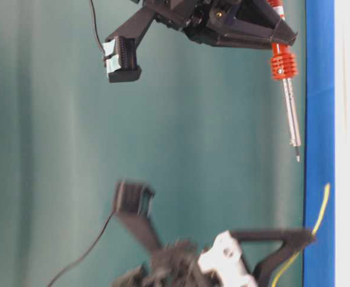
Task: Touch the tip of the soldering iron to the tip of the solder at the mark.
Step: 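Move the solder tip to the middle red dot and bring the iron to it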
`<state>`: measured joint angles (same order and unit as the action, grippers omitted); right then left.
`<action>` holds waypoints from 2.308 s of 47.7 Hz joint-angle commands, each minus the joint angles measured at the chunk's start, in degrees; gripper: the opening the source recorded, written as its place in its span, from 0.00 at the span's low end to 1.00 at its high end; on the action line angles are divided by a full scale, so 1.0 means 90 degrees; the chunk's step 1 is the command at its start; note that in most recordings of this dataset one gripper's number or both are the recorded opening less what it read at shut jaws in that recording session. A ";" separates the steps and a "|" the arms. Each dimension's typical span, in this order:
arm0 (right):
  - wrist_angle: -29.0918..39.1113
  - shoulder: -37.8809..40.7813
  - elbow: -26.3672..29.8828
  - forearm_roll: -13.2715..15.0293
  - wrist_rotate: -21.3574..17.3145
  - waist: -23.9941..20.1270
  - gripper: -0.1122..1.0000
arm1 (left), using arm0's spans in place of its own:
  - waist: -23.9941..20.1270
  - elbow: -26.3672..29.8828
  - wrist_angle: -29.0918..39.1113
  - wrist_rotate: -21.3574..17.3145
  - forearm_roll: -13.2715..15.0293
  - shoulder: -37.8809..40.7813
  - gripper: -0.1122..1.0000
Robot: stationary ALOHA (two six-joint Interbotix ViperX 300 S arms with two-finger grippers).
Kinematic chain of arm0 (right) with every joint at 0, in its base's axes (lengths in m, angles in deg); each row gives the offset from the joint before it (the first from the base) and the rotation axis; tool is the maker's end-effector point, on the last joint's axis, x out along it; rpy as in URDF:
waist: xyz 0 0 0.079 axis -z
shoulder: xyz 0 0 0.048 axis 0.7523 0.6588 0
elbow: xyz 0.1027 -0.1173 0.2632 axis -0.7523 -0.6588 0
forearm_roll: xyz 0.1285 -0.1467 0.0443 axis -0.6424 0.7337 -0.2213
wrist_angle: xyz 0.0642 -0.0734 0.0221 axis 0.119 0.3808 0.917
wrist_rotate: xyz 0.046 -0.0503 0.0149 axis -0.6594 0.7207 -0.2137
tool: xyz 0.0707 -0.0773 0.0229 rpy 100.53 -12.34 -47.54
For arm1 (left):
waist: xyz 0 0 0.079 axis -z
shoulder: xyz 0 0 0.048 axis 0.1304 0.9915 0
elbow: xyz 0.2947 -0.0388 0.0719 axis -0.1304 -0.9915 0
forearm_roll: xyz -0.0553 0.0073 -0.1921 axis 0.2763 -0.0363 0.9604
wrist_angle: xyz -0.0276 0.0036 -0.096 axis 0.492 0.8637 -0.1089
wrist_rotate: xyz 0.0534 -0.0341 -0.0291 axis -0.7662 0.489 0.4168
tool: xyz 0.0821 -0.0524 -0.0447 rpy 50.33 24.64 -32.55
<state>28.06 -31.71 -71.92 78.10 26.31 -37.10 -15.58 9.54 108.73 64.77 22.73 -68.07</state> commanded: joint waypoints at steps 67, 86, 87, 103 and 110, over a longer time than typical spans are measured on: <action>0.0000 0.0488 0.0186 0.0000 -0.0020 -0.0020 0.15 | -0.0078 0.0791 0.0371 -0.0039 -0.0010 0.0869 0.11; -0.0215 0.0801 0.0244 -0.0010 -0.0020 -0.0117 0.15 | -0.0078 0.0879 0.0430 -0.0068 -0.0020 0.0908 0.11; -0.0225 0.0811 0.0244 0.0000 -0.0020 -0.0117 0.15 | -0.0078 0.0879 0.0449 -0.0049 -0.0020 0.0898 0.11; -0.0254 0.0879 0.0244 -0.0010 -0.0020 -0.0176 0.15 | -0.0078 0.0898 0.0469 -0.0068 -0.0010 0.0918 0.11; -0.0244 0.0879 0.0244 0.0000 -0.0020 -0.0176 0.15 | -0.0068 0.0908 0.0469 -0.0078 -0.0010 0.0918 0.11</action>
<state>26.04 -23.19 -71.13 78.10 26.04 -38.60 -16.37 16.22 113.21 64.16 22.73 -59.11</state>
